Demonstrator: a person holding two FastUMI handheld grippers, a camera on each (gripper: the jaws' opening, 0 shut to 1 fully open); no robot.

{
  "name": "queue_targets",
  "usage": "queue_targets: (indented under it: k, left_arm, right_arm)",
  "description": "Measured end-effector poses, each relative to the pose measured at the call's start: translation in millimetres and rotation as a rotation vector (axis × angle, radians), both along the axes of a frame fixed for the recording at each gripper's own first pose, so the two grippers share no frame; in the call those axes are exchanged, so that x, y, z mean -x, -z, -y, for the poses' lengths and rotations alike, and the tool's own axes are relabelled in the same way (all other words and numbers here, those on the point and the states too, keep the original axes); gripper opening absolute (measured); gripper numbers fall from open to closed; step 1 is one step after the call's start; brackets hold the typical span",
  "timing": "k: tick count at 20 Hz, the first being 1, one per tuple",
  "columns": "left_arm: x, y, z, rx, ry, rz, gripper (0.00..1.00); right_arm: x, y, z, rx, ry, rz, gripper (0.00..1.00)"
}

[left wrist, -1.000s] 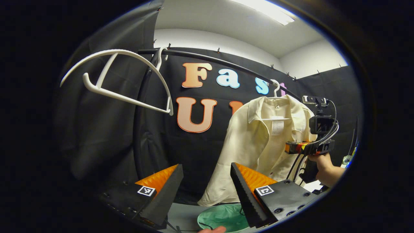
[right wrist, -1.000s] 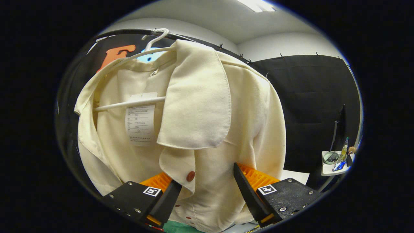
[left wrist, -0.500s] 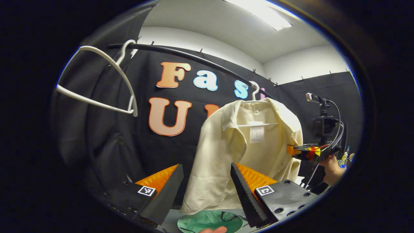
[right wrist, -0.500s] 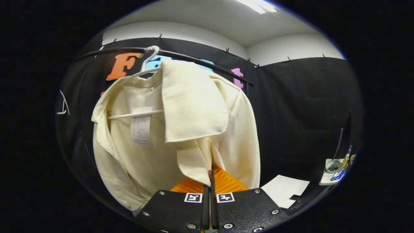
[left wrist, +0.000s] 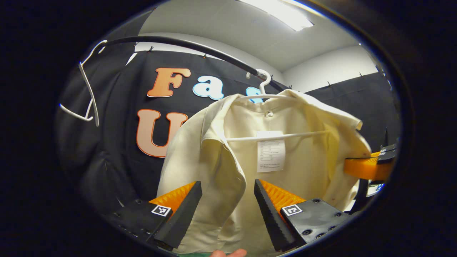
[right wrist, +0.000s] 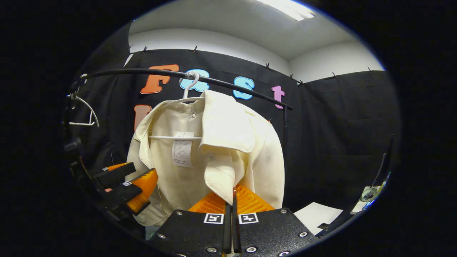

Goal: Grasp the clothes on the hanger with both hands and then place them into the laundry hamper below.

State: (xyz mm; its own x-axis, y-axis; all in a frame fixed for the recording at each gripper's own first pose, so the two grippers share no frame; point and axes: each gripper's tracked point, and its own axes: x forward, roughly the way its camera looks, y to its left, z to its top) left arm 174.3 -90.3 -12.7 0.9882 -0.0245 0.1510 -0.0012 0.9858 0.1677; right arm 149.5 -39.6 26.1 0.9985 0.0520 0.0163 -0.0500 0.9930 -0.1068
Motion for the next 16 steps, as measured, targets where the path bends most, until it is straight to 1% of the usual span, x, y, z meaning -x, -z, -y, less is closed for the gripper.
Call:
queue_targets:
  k: [1, 2, 4, 5, 6, 7, 9, 10, 11, 12, 15, 16]
  left_arm:
    - [-10, 3, -7, -0.023, -0.051, 0.012, 1.0]
    - [-19, 2, -11, -0.041, -0.082, 0.029, 0.97]
    - [-35, 9, -17, -0.066, -0.096, 0.026, 0.97]
    - [-39, 8, -21, -0.085, -0.11, 0.042, 0.98]
    - [-43, 4, -31, -0.107, -0.144, 0.062, 0.99]
    - [-43, -4, -45, -0.134, -0.193, 0.089, 0.97]
    - [-43, -17, -73, -0.166, -0.289, 0.136, 0.97]
    - [-44, -23, -83, -0.193, -0.323, 0.145, 0.96]
    - [-46, -24, -88, -0.213, -0.331, 0.144, 0.95]
    - [-43, -28, -96, -0.236, -0.346, 0.141, 0.89]
    - [-39, -44, -115, -0.269, -0.364, 0.159, 0.39]
    - [-36, -47, -122, -0.278, -0.375, 0.165, 0.37]
  right_arm:
    - [0, 1, 0, -0.004, -0.005, -0.003, 0.01]
    - [-2, 1, 0, -0.006, -0.01, -0.004, 0.01]
    - [-5, 2, -1, -0.006, -0.018, -0.011, 0.01]
    - [-5, 4, -1, -0.007, -0.022, -0.012, 0.01]
    - [-5, 5, -1, -0.009, -0.023, -0.013, 0.01]
    - [-7, 5, -1, -0.011, -0.024, -0.016, 0.01]
    - [-11, 7, -1, -0.015, -0.022, -0.02, 0.01]
    - [-11, 8, 0, -0.018, -0.023, -0.023, 0.01]
    - [-11, 8, 0, -0.021, -0.026, -0.023, 0.01]
    - [-12, 10, -1, -0.021, -0.029, -0.025, 0.02]
    - [-8, 10, -6, -0.007, -0.03, -0.017, 0.02]
    - [-8, 9, -4, -0.005, -0.028, -0.01, 0.02]
